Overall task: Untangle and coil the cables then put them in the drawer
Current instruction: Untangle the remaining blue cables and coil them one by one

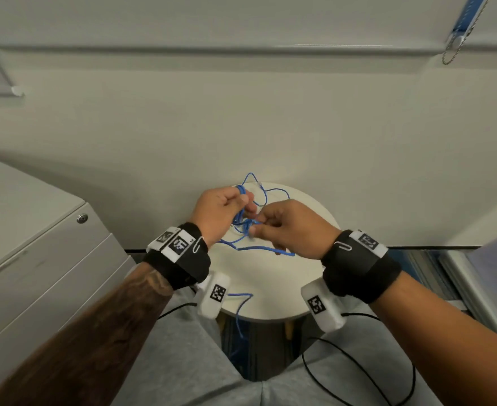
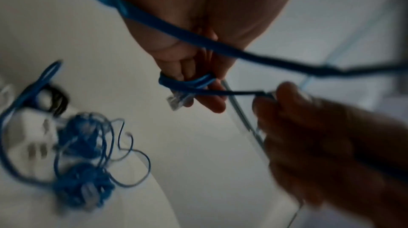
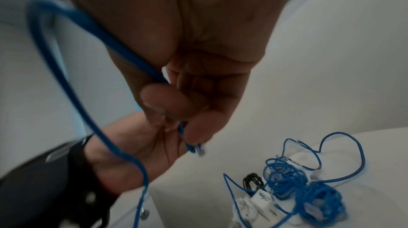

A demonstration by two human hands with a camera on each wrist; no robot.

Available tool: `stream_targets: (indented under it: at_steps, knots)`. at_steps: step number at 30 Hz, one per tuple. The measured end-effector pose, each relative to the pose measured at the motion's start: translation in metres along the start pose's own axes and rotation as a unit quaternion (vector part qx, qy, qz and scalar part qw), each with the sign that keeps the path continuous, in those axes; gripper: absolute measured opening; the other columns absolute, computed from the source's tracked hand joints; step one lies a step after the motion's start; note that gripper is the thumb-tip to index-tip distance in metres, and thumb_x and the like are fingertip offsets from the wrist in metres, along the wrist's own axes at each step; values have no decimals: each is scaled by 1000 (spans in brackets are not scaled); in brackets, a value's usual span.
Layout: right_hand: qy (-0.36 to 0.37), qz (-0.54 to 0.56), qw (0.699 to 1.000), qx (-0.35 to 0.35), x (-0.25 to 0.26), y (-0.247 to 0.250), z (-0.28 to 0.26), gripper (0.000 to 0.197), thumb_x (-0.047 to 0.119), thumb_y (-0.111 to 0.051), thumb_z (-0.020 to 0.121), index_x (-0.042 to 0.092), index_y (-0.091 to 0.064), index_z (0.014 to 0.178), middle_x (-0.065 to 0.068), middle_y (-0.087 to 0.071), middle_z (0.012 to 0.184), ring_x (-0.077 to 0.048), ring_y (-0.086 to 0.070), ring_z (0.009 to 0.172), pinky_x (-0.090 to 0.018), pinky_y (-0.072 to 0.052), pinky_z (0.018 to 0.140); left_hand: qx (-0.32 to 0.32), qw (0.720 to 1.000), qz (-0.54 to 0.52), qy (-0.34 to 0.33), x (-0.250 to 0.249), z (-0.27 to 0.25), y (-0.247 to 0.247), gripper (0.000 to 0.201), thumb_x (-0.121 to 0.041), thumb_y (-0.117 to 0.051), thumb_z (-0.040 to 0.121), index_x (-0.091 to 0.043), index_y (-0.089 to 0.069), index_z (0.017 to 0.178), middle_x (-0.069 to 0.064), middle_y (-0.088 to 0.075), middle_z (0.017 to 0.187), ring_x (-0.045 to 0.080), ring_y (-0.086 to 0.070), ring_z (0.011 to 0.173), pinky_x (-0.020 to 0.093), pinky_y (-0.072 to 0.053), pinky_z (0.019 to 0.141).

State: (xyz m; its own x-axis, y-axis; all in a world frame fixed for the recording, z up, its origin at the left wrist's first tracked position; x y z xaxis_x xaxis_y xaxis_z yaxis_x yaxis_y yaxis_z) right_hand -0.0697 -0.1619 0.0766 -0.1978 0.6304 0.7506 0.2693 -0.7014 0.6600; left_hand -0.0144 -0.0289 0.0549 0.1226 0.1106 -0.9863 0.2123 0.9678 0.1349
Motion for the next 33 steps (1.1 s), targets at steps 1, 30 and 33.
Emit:
stream_targets:
  at_steps: [1, 30, 33]
  knots:
    - [2, 37, 999, -16, 0, 9, -1, 19, 25, -67, 95, 7, -68, 92, 4, -64, 56, -11, -57, 50, -23, -50, 57, 31, 998, 50, -9, -3, -2, -6, 26, 1, -51, 97, -2, -64, 74, -8, -67, 67, 0, -64, 60, 10, -46, 64]
    - [37, 4, 997, -70, -28, -27, 1, 29, 29, -49, 104, 13, -65, 87, 6, -57, 63, -4, -46, 54, -18, -37, 58, 29, 852, -508, 122, -8, 2, 0, 22, -9, -37, 101, -6, -59, 97, -1, -63, 74, 10, -64, 70, 33, -57, 86]
    - [76, -42, 995, -50, -10, -33, -4, 34, 31, -50, 104, 12, -57, 76, 2, -54, 63, -10, -45, 58, -33, -43, 63, -12, 900, -426, 90, 3, 3, 8, 24, -9, -36, 103, -6, -59, 97, 1, -71, 77, 12, -69, 74, 30, -57, 82]
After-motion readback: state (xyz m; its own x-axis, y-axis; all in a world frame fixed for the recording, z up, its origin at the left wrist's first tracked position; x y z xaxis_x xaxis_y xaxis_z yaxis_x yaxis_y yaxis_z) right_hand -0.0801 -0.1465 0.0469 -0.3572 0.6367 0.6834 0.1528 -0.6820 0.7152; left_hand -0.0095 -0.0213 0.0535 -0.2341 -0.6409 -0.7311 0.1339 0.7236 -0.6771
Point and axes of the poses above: each hand's wrist, its own z-axis towards the middle knuckle, its own y-axis out of the back of the hand, x = y × z, the point moved 7 cm from there along z, towards the middle knuckle
